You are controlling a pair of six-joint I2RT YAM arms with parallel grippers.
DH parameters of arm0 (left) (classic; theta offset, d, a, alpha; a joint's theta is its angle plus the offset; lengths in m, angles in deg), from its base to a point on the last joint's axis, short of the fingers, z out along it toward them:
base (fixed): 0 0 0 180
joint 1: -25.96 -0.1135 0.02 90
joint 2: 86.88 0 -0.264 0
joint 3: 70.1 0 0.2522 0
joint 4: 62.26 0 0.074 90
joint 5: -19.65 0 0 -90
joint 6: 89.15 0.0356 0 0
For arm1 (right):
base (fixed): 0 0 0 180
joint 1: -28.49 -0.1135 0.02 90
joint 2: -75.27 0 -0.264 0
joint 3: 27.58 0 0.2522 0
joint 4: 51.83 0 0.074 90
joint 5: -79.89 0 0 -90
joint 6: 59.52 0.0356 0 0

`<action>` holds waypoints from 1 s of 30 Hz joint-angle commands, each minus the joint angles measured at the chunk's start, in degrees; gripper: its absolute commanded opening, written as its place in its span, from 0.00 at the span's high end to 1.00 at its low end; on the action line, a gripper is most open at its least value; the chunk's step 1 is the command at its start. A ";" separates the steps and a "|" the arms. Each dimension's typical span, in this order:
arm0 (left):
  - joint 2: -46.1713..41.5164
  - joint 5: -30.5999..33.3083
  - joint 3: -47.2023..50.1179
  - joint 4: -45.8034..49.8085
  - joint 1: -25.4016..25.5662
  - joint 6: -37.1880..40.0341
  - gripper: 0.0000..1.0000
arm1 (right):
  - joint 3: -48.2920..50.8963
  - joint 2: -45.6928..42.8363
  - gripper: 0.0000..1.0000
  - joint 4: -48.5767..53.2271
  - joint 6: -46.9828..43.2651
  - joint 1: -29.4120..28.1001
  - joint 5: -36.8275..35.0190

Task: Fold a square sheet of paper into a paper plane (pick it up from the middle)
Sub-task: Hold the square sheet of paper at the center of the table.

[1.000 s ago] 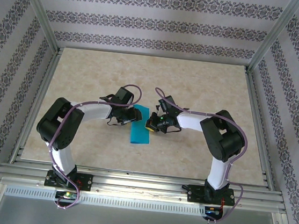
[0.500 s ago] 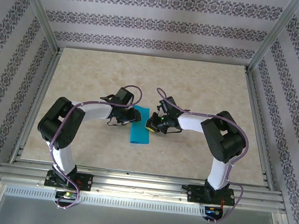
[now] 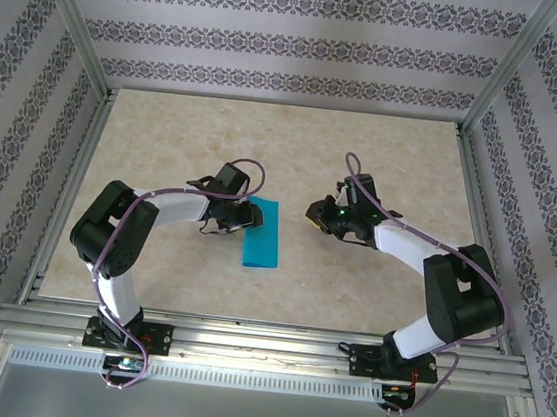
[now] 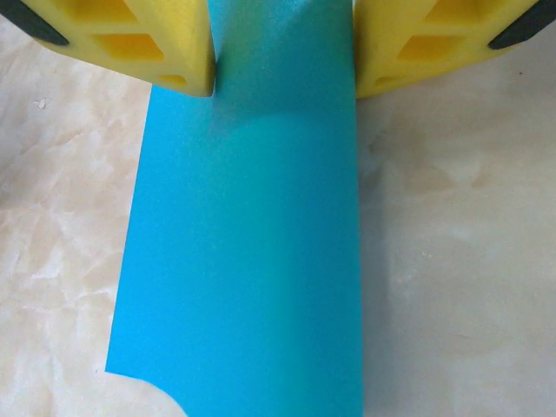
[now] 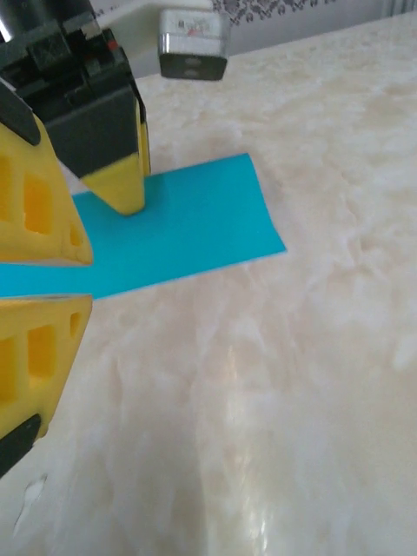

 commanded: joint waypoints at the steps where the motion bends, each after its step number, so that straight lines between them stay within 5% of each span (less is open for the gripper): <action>1: 2.38 2.30 -0.46 2.95 -0.16 1.68 0.55 | 1.73 -1.53 0.83 0.94 -0.99 0.36 -0.75; 30: 4.15 8.64 -2.19 7.13 1.18 1.68 0.53 | 1.71 0.30 0.80 2.17 -1.51 -0.72 1.19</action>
